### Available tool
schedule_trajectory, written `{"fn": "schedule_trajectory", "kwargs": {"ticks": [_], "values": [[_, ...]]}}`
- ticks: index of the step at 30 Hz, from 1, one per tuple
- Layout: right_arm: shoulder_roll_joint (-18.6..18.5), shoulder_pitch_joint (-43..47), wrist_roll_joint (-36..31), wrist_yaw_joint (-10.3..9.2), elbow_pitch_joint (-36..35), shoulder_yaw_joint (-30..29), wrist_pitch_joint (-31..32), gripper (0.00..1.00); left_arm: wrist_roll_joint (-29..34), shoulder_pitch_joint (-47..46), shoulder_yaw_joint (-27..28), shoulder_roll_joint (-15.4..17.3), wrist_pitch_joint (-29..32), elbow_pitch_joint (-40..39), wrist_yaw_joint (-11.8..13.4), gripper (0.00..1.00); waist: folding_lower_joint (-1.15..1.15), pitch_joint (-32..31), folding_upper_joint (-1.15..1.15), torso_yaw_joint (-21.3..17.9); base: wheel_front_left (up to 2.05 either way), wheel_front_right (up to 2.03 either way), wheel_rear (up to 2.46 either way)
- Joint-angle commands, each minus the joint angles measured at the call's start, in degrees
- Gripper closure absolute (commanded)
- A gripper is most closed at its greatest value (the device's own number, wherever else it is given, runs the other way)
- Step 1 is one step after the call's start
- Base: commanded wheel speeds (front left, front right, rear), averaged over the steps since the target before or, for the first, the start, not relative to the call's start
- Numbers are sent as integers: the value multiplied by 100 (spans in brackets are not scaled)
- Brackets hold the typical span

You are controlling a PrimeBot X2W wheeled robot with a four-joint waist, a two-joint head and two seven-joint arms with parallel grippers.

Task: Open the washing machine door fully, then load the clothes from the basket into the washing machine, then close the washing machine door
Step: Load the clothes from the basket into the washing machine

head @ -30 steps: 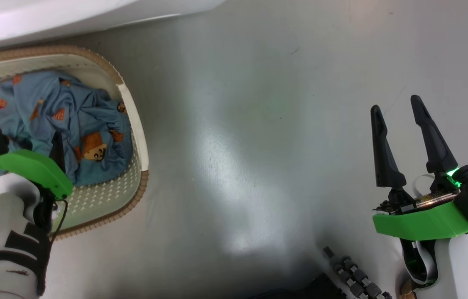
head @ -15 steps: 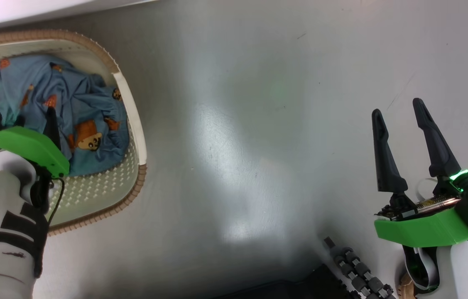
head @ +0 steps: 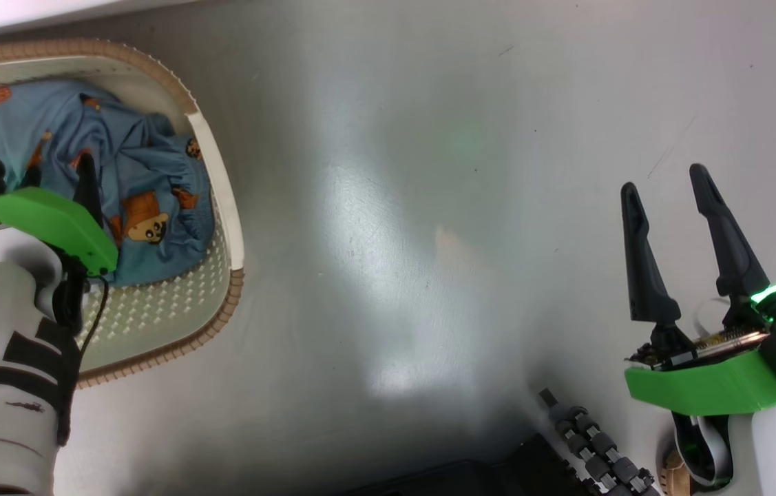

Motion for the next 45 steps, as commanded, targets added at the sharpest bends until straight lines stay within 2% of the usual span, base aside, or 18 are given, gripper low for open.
{"fn": "schedule_trajectory", "kwargs": {"ticks": [1,18,24,32,41,43,45], "values": [[-47,359,-66,9,-119,110,-26,0,68,134,28,186,-55,-5,52,0,0,3,0,-2,0,0,0],[-67,524,-85,9,-181,65,-26,0,108,28,-178,165,-57,-1,162,0,0,34,0,-2,0,0,0],[-67,544,-91,9,-183,66,-26,0,107,21,-243,151,-63,-1,184,7,0,33,0,-6,0,0,0],[-68,553,-78,9,-178,60,-26,0,83,38,-308,162,4,0,216,8,0,46,0,-5,0,0,0],[-74,535,-79,9,-170,65,-26,0,84,117,-393,252,277,0,384,9,0,67,0,19,0,0,0],[-77,535,-77,9,-173,63,-26,0,71,122,-405,252,320,0,380,11,0,70,0,24,0,0,0],[-81,538,-77,9,-171,64,-26,0,46,136,-427,229,434,0,274,13,0,70,0,30,0,0,0]]}}
